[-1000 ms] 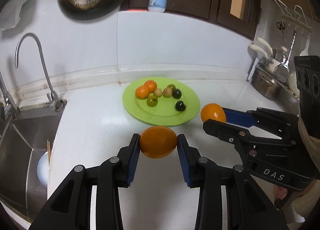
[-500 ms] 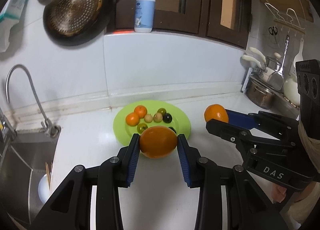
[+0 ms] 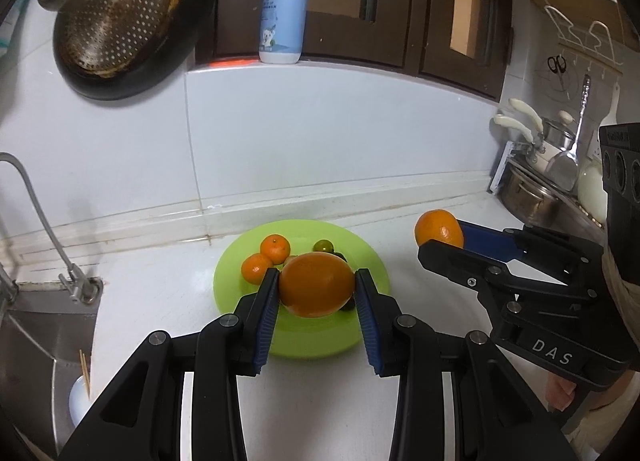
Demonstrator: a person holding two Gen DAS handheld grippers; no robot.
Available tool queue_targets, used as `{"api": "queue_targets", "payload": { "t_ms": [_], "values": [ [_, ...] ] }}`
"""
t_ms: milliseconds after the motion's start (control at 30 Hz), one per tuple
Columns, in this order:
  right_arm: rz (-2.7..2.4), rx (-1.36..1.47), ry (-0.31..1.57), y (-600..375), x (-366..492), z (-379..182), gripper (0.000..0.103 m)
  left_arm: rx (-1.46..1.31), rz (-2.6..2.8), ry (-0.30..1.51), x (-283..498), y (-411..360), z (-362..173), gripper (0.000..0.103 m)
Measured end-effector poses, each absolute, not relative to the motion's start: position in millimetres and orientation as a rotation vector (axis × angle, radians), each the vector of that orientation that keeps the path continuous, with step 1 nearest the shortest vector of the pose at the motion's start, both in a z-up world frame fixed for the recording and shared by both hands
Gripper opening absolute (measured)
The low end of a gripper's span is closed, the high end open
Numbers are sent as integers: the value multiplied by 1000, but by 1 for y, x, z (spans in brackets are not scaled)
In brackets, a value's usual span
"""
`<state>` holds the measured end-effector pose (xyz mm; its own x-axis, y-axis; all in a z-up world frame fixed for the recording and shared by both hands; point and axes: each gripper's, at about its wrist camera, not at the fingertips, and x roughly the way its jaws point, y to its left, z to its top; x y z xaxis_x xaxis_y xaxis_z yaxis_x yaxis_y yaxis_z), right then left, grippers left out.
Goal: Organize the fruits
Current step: 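Carry both oranges over the green plate and lower them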
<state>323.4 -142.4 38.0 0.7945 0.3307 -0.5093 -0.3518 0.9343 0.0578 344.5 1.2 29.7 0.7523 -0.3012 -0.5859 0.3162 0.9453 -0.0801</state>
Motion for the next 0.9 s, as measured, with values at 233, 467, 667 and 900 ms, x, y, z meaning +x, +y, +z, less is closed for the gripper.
{"api": "queue_targets", "payload": {
  "t_ms": [233, 467, 667, 900],
  "values": [
    [351, -35, 581, -149, 352, 26, 32, 33, -349, 664, 377, -6, 18, 37],
    [344, -33, 633, -155, 380, 7, 32, 43, -370, 708, 407, -14, 0, 37],
    [341, -31, 683, -158, 403, -13, 32, 51, -378, 754, 429, -21, -20, 37],
    [344, -22, 735, -160, 426, -35, 32, 59, -387, 801, 449, -27, -44, 37]
  ]
}}
